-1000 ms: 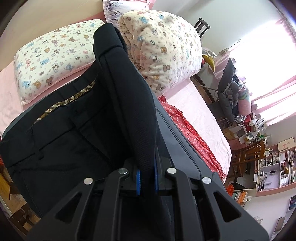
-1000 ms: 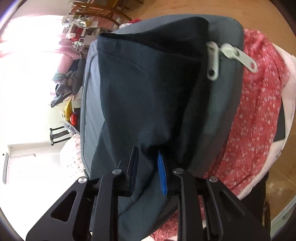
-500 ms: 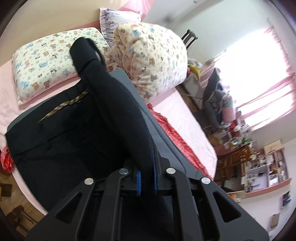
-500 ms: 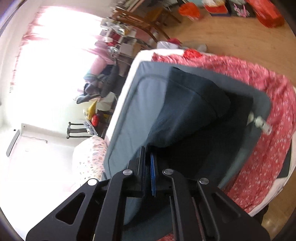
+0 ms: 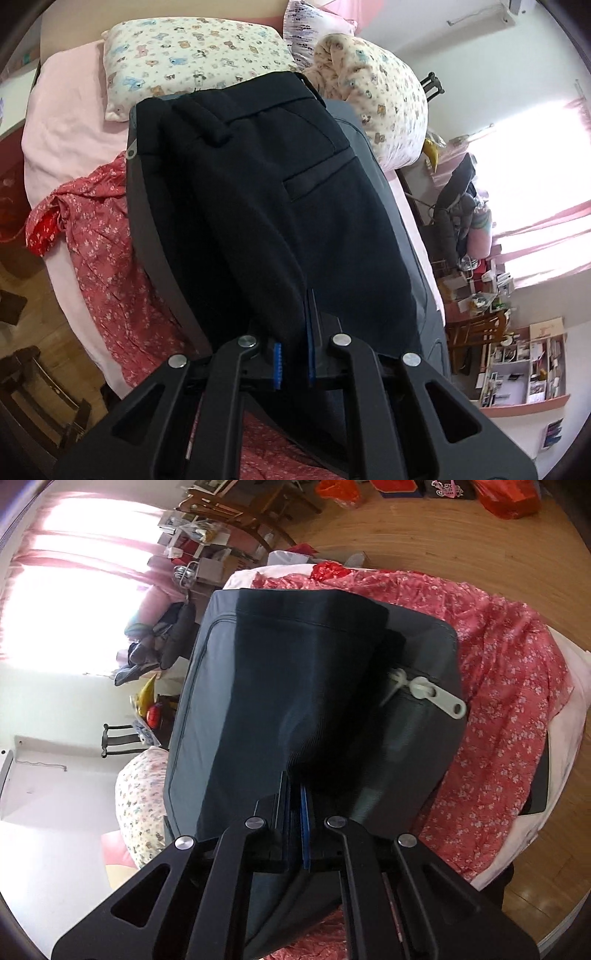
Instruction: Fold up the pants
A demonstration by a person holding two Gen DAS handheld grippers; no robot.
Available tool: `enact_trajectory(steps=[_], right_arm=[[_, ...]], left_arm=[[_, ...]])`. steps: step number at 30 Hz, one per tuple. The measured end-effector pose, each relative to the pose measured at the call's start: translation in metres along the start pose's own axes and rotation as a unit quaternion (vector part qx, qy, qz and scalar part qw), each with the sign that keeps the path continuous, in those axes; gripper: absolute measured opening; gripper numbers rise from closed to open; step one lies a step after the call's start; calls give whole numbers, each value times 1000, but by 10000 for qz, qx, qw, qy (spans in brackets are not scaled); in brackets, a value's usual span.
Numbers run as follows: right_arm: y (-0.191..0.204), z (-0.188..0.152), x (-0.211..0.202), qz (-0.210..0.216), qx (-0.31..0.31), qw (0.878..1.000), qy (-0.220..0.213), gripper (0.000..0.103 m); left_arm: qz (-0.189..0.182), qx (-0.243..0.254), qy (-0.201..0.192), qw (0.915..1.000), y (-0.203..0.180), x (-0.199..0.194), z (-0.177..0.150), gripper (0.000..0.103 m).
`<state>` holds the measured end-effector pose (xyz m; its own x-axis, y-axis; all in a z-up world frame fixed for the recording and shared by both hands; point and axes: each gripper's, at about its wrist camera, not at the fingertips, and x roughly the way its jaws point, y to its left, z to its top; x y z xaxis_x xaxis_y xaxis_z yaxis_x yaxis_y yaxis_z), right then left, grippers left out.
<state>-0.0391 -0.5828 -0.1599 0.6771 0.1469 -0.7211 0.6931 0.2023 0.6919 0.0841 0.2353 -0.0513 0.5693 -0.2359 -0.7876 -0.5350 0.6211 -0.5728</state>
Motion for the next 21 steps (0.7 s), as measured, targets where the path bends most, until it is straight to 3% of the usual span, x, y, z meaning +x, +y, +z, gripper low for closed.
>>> enact_trajectory(steps=[5, 12, 17, 19, 20, 21], right_arm=[[2, -5, -11, 168, 14, 9998, -99, 5], [-29, -7, 5, -4, 395, 9992, -11, 5], [-20, -6, 0, -160, 182, 9997, 22, 9], [-18, -6, -4, -169, 155, 9997, 33, 15], [-18, -6, -8, -206, 158, 9997, -12, 32], [-19, -6, -13, -216, 172, 9996, -59, 43]], left_arm=[[-93, 75, -65, 9999, 1, -5, 0, 9], [335, -43, 134, 9993, 29, 21, -12, 12], [351, 185, 76, 9992, 28, 21, -13, 19], [259, 228, -7, 9994, 29, 12, -12, 27], [260, 243, -90, 9993, 32, 6, -12, 37], [250, 252, -228, 9991, 35, -3, -12, 40]])
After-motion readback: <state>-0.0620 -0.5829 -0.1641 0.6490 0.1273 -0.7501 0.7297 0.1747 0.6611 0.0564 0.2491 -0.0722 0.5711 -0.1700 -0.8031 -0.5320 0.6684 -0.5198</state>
